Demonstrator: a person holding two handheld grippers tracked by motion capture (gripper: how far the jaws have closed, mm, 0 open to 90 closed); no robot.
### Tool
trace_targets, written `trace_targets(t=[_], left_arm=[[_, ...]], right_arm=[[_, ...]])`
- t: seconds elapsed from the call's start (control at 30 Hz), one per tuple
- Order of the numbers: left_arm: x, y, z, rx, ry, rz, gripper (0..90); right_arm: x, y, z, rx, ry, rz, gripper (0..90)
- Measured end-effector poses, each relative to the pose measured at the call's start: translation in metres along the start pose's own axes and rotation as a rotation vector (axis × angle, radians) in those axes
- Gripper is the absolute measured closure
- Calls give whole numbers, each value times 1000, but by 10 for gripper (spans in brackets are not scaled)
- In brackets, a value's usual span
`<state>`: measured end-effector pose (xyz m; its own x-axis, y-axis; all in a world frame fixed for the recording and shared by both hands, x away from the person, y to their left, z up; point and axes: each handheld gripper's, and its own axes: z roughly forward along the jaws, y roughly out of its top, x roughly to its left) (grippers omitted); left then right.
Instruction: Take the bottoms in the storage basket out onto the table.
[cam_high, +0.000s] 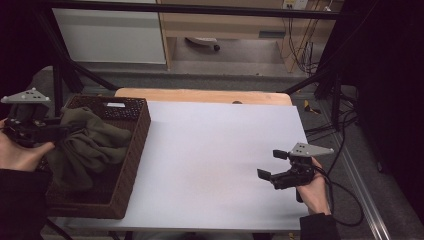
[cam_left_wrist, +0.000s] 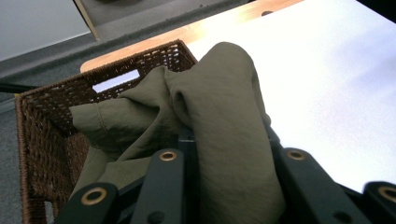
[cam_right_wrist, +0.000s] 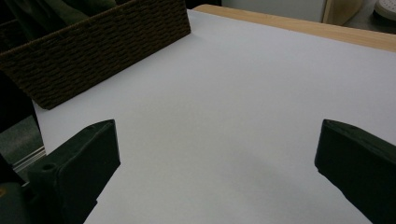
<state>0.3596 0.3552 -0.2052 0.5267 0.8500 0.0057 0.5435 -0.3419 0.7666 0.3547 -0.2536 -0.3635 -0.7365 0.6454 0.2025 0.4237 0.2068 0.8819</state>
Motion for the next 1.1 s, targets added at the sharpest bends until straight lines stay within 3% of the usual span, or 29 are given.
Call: trace_targets(t=[1.1], left_arm=[[-2,31,-22,-30,4,26,718]], right_arm=[[0,-1,2,9,1,-1,6]])
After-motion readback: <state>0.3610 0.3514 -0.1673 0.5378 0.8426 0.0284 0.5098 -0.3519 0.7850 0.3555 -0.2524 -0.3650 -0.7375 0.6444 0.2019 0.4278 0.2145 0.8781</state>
